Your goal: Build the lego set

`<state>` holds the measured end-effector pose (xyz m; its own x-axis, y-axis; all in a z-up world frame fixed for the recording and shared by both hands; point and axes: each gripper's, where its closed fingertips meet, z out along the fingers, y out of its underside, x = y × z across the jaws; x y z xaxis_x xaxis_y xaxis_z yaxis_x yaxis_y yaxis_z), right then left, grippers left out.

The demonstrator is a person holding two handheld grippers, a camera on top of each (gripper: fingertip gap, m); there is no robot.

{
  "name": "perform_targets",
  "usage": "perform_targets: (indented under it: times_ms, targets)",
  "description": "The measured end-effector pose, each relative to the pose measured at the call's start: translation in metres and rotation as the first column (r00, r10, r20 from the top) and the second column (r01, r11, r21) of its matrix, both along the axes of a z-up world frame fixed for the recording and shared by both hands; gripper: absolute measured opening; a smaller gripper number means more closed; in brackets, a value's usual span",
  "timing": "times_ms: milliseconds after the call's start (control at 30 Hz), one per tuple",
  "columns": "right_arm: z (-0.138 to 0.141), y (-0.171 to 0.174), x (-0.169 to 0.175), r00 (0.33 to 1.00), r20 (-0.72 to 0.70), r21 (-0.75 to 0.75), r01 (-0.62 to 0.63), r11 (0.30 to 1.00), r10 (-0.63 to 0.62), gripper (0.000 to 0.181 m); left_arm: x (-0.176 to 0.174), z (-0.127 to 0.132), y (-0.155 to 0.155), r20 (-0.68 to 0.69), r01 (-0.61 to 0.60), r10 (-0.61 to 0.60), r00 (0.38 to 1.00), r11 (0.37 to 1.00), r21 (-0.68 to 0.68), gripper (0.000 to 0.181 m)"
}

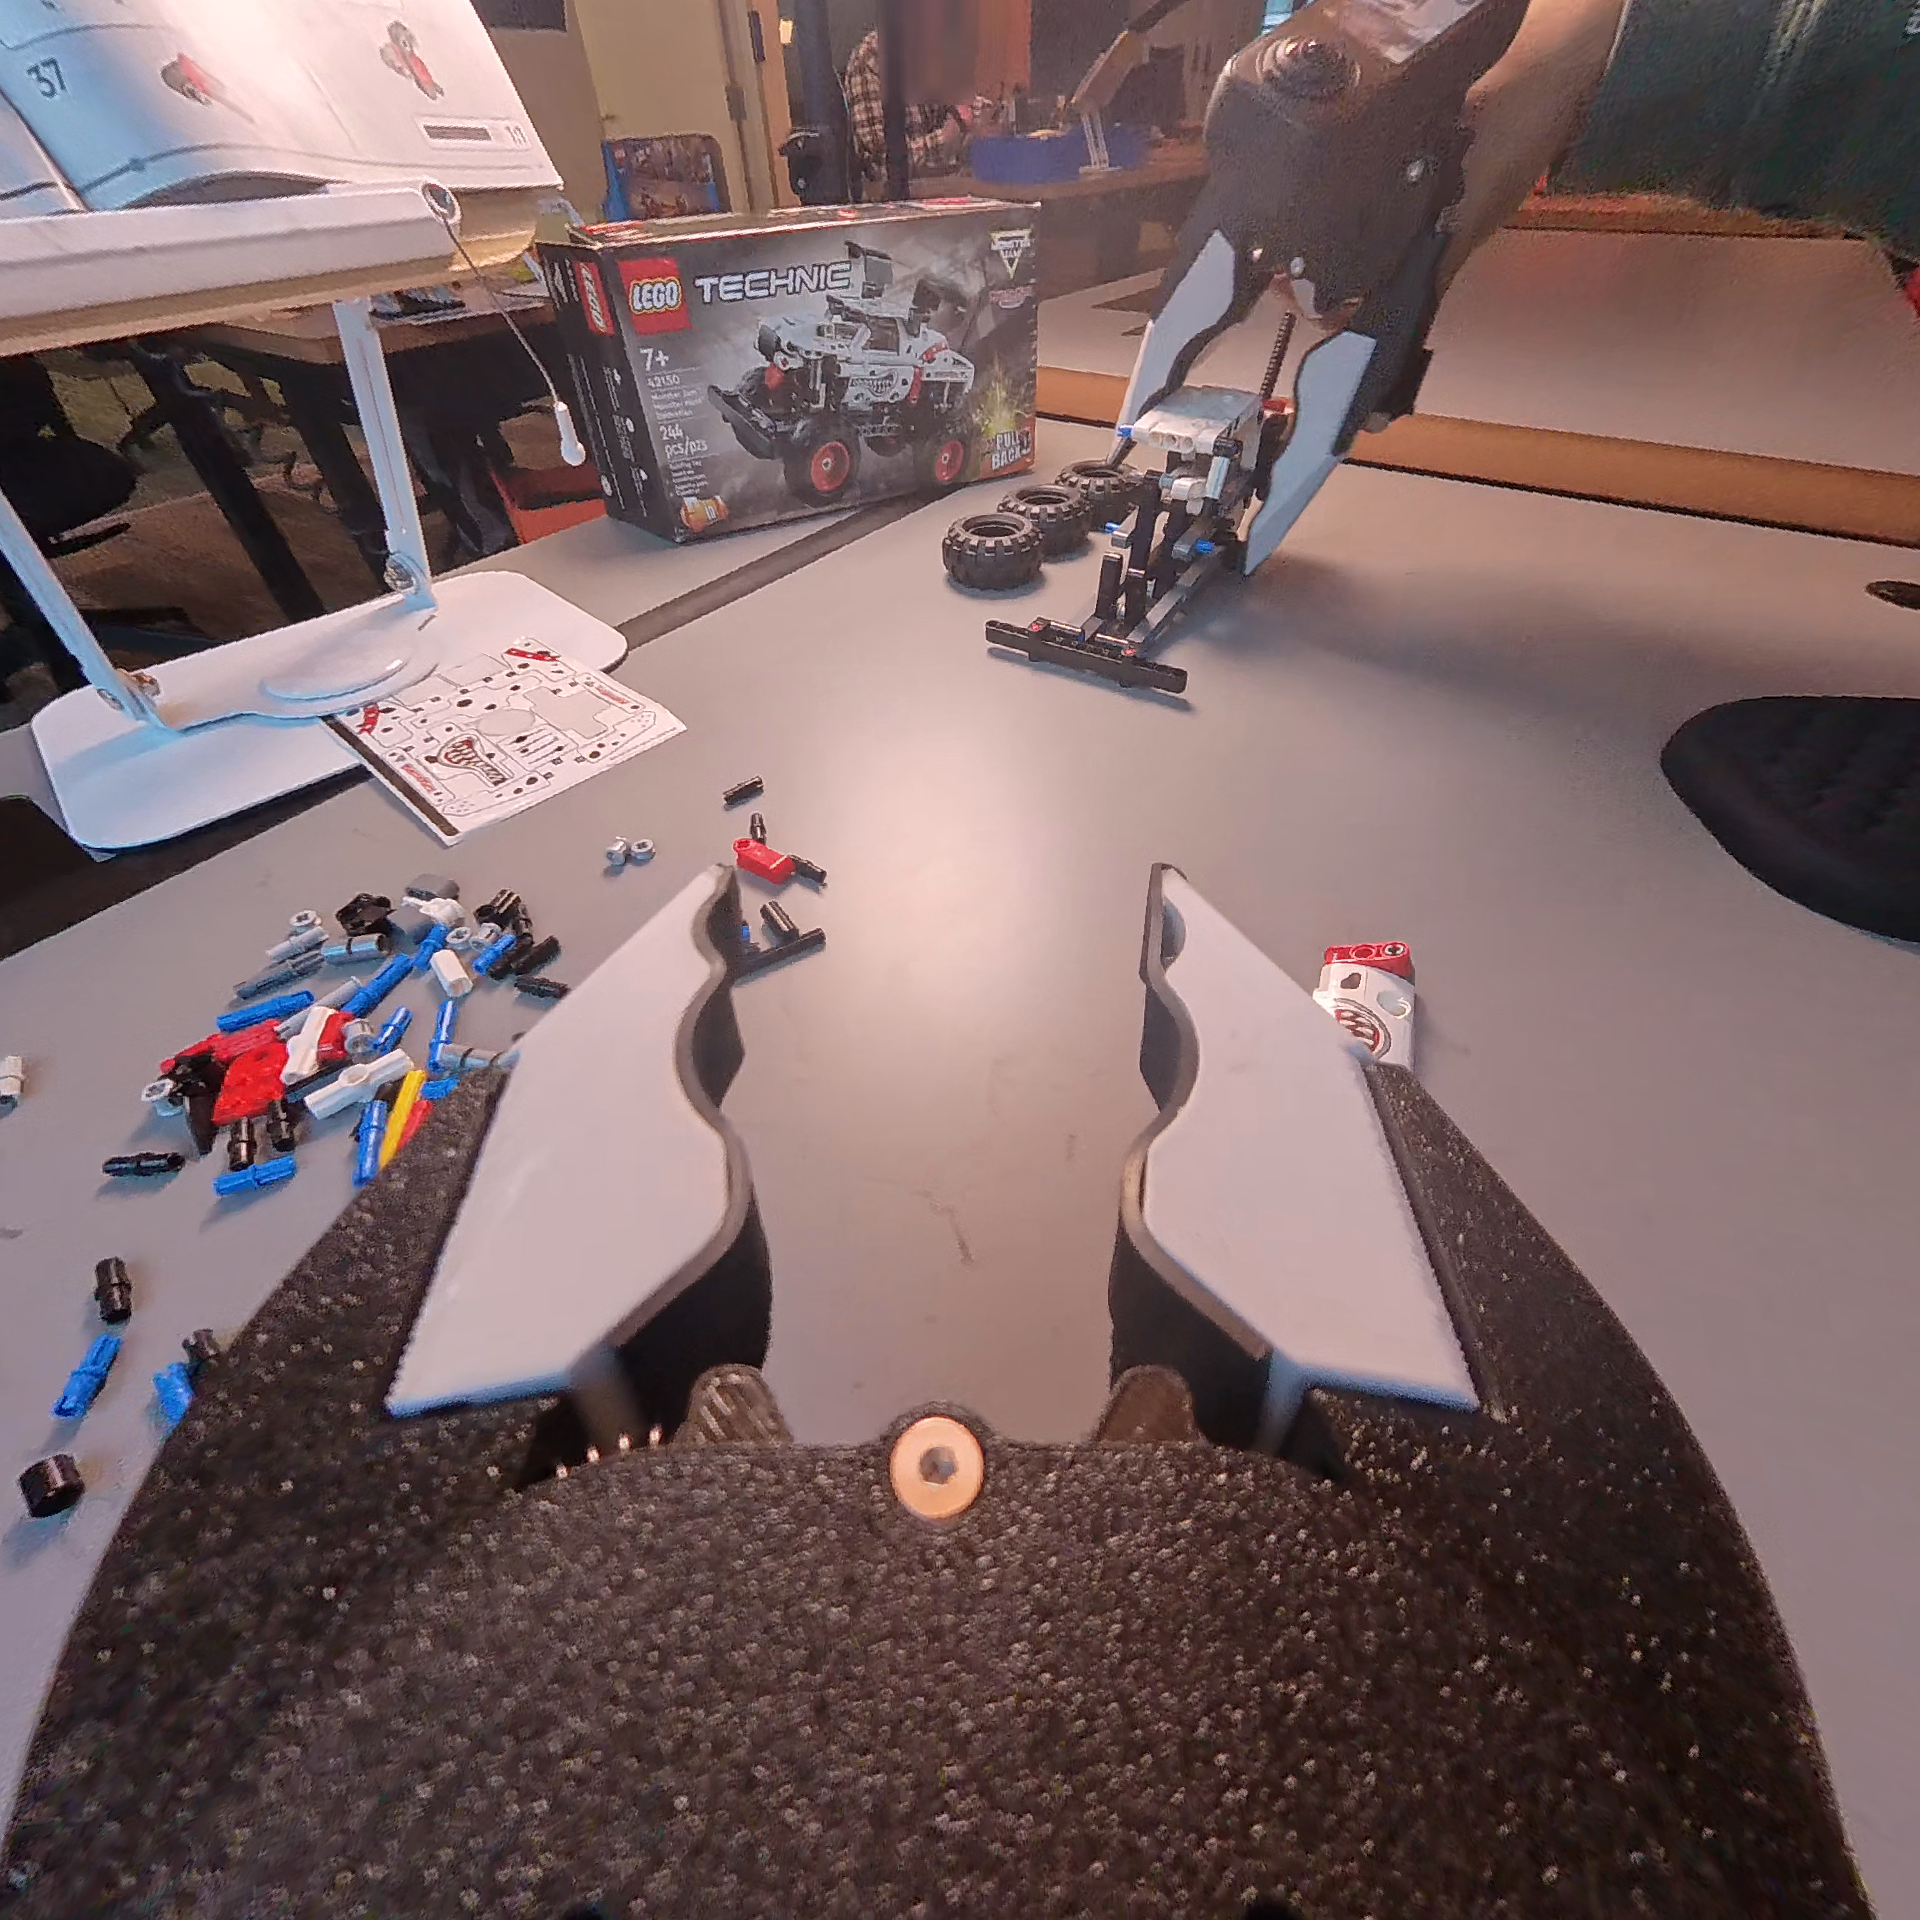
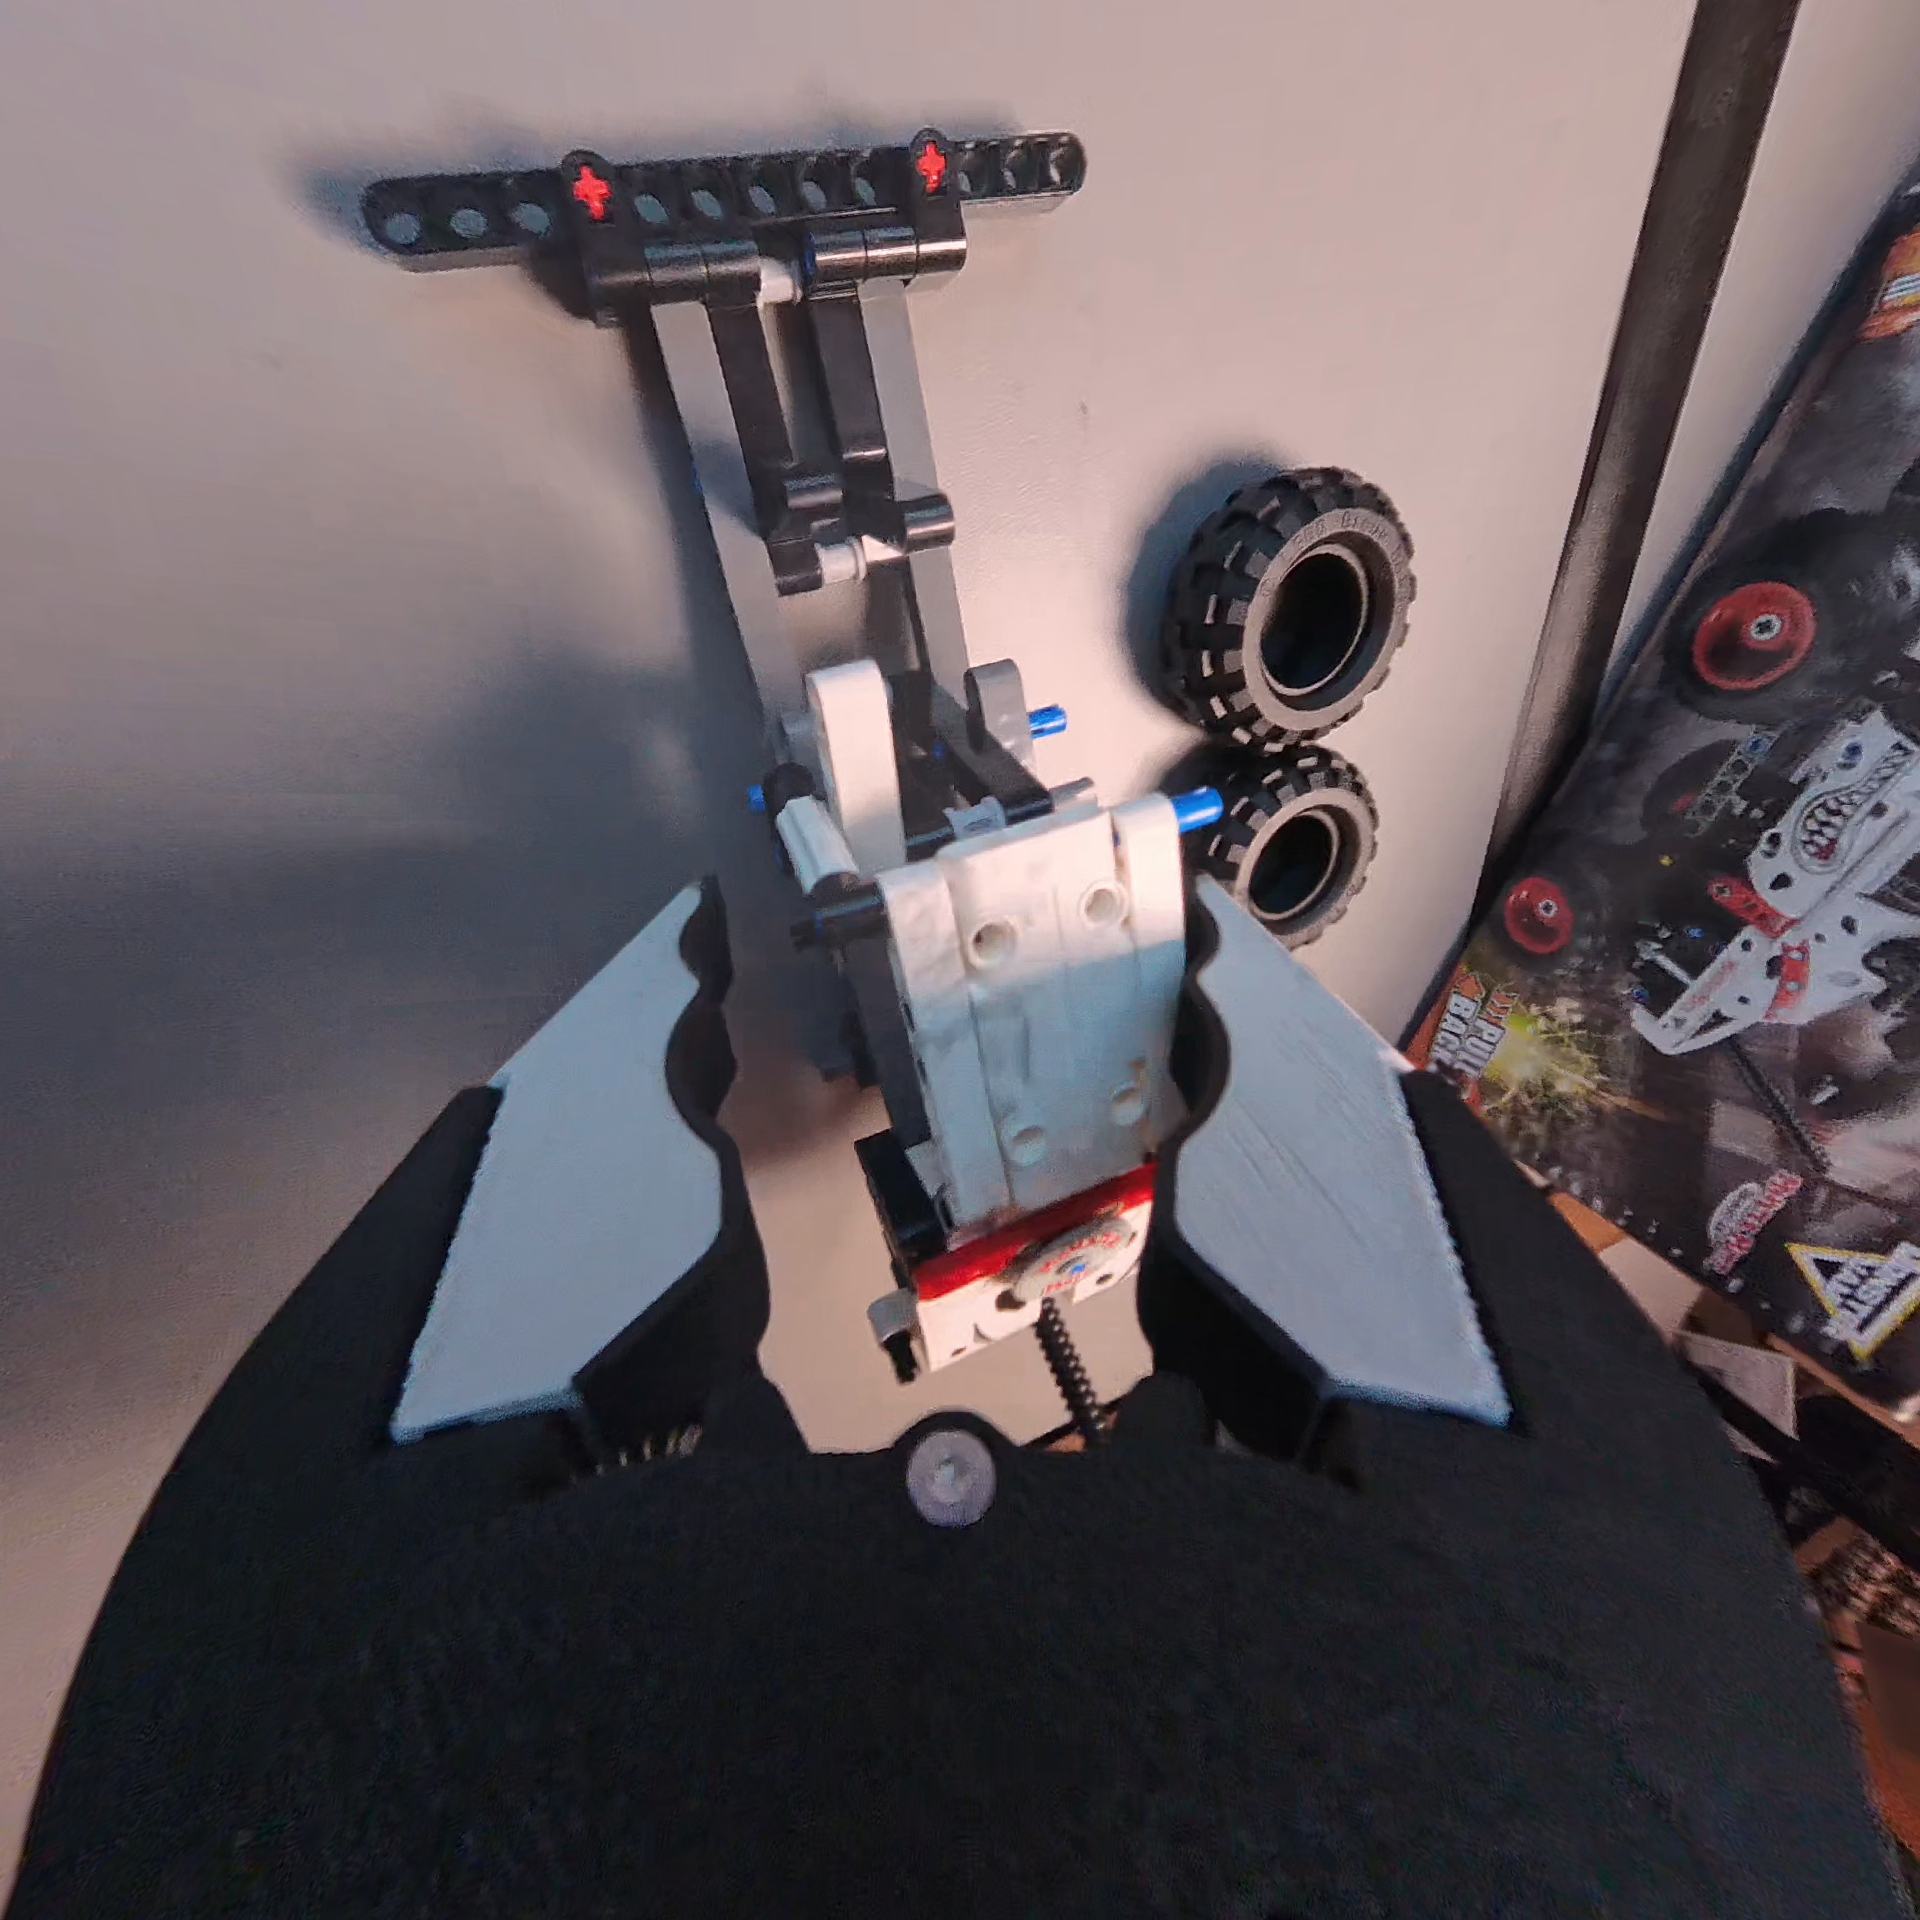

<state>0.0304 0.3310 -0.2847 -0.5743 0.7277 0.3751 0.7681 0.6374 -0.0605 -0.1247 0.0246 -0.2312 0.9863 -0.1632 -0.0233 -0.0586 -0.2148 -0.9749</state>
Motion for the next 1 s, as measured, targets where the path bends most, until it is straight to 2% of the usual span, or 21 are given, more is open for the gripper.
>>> perform_targets:
  times_ms: [33, 100, 133, 200, 333, 400, 533, 700, 833, 1000]
  targets:
    - [0.000, 0.002, -0.006, 1.000, -0.007, 0.018, -0.018, 1.000, 0.018, 0.074, 0.001, -0.002, 0.001, -0.001, 0.006, -0.006, 1.000, 1.000, -0.009, 0.077]
    - [0.001, -0.005, -0.013, 0.999, 0.004, -0.019, -0.037, 0.999, 0.037, 0.071, 0.003, -0.003, 0.004, -0.016, 0.018, -0.018, 1.000, 1.000, -0.008, 0.075]
    - [0.003, -0.012, -0.017, 0.999, 0.002, -0.037, -0.052, 0.998, 0.052, 0.061, 0.005, -0.002, 0.006, -0.018, 0.031, -0.031, 0.999, 1.000, -0.001, 0.074]
    - [0.005, -0.042, -0.024, 0.995, 0.012, -0.112, -0.093, 0.989, 0.095, 0.056, 0.007, -0.002, 0.011, -0.025, 0.064, -0.064, 0.998, 0.998, -0.003, 0.073]
    - [0.004, -0.097, -0.040, 0.981, 0.038, -0.124, -0.183, 0.975, 0.189, 0.055, 0.007, -0.005, 0.024, -0.028, 0.106, -0.106, 0.994, 0.994, -0.020, 0.072]
    - [0.004, -0.114, -0.047, 0.980, 0.055, -0.114, -0.185, 0.976, 0.192, 0.055, 0.007, -0.006, 0.025, -0.020, 0.097, -0.097, 0.995, 0.995, -0.028, 0.072]
    - [0.004, -0.132, -0.059, 0.981, 0.048, -0.117, -0.179, 0.977, 0.185, 0.056, 0.006, -0.003, 0.012, -0.037, 0.052, -0.052, 0.998, 0.999, -0.007, 0.070]
    - [0.004, -0.157, -0.068, 0.978, 0.023, -0.160, -0.202, 0.966, 0.208, 0.055, 0.013, 0.001, 0.006, -0.024, 0.055, -0.055, 0.998, 0.998, 0.014, 0.067]
    - [0.004, -0.170, -0.074, 0.970, 0.015, -0.148, -0.238, 0.960, 0.243, 0.055, 0.029, -0.002, 0.006, -0.073, 0.108, -0.109, 0.991, 0.994, -0.018, 0.070]
    - [0.007, -0.186, -0.061, 0.960, -0.009, -0.197, -0.277, 0.941, 0.281, 0.053, 0.047, -0.009, 0.005, -0.090, 0.172, -0.178, 0.980, 0.983, -0.068, 0.070]
